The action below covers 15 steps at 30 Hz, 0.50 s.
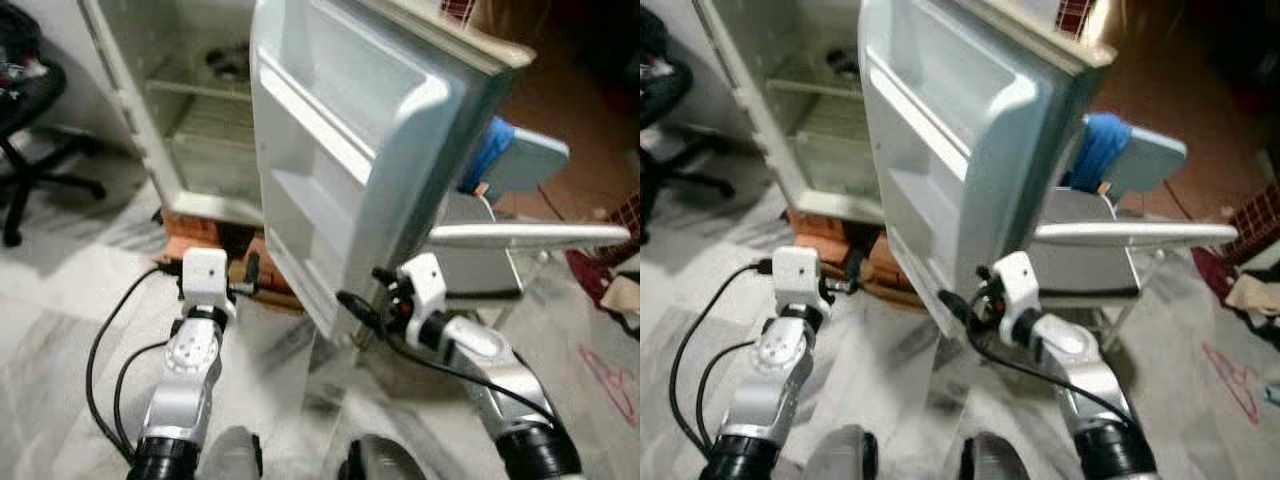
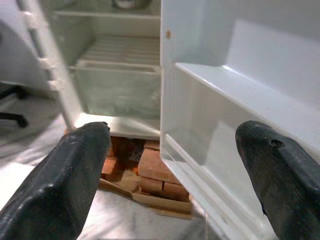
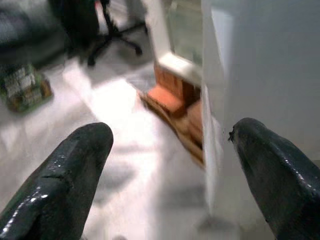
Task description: Restocking fridge
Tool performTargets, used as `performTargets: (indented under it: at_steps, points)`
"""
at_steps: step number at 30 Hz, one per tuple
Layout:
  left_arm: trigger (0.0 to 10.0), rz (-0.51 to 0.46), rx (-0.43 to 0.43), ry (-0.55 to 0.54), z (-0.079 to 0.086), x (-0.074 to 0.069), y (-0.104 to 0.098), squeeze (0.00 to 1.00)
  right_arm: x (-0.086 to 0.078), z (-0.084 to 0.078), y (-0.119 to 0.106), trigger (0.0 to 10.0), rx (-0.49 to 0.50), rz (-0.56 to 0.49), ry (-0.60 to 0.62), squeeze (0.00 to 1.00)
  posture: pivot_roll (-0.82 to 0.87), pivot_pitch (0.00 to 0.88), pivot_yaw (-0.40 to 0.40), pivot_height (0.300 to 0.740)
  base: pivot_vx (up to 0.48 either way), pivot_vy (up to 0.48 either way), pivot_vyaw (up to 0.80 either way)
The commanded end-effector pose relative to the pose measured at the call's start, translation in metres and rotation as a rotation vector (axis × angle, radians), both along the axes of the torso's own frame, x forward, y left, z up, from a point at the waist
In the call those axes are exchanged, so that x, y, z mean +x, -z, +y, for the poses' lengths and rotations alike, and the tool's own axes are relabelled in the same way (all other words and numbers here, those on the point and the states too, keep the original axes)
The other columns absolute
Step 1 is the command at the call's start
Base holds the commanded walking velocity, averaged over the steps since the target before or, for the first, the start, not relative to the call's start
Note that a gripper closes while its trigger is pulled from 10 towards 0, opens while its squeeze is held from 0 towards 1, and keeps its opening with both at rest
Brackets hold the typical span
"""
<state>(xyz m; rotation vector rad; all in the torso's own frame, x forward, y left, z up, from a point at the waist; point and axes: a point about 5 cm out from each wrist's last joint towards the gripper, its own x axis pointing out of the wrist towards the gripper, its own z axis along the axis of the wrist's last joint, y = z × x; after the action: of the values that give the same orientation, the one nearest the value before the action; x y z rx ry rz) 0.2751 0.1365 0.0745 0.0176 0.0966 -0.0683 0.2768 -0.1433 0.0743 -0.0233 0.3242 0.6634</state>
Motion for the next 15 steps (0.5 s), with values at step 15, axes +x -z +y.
performTargets:
  at_steps: [15]
  points:
    - [10.0,-0.01,-0.024,-0.022,-0.004,0.0,-0.002,0.0,0.04,-0.039,-0.049,10.0,-0.04,-0.332,0.423,0.0,-0.01,0.11,-0.025,0.74,0.0,0.0,0.3]
